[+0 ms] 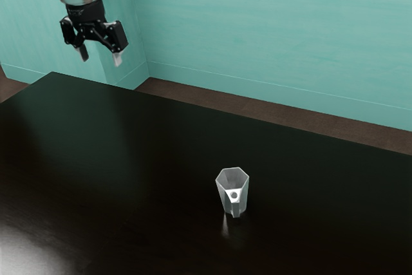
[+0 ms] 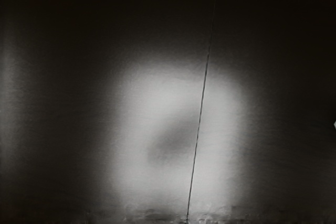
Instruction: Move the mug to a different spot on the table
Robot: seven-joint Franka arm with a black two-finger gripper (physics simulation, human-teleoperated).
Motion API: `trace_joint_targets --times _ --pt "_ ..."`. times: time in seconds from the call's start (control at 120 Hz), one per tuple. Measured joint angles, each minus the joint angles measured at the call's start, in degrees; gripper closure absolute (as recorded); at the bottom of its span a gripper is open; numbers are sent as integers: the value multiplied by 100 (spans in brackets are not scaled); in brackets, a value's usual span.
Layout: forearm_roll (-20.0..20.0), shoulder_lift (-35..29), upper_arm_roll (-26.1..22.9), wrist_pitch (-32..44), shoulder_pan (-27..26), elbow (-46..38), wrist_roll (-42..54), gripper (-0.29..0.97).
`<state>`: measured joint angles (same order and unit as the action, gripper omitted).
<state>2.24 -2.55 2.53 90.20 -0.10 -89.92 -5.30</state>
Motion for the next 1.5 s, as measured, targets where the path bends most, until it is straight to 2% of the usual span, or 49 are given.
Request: trace_joint_targets --times 0.167,0.3,0.408,0.517,0.617,0.833,0.95,1.142,1.333,1.5 --pt "0 -195 -56 213 -108 -361 5 0" --pt "-37 -955 -455 556 -64 -1336 -162 0" --pt "-333 -1404 -1520 945 857 -2132 -423 0" --pt "-748 -1577 -2370 1273 1428 -2698 -810 0" --pt "-1180 -1666 -3545 1563 2403 -2990 -1195 0" --pt "-2015 -1913 -5030 2109 3152 -3468 -2025 0" --pt "-2527 -2012 -6214 2496 4122 -3654 -2423 0" --pt "-2898 -2151 -7287 2936 4746 -3698 -3182 0" --pt "-2985 -2179 -7818 3399 4894 -3829 -3835 0" --pt "-3000 -2180 -8409 3855 5233 -3973 -4249 0"
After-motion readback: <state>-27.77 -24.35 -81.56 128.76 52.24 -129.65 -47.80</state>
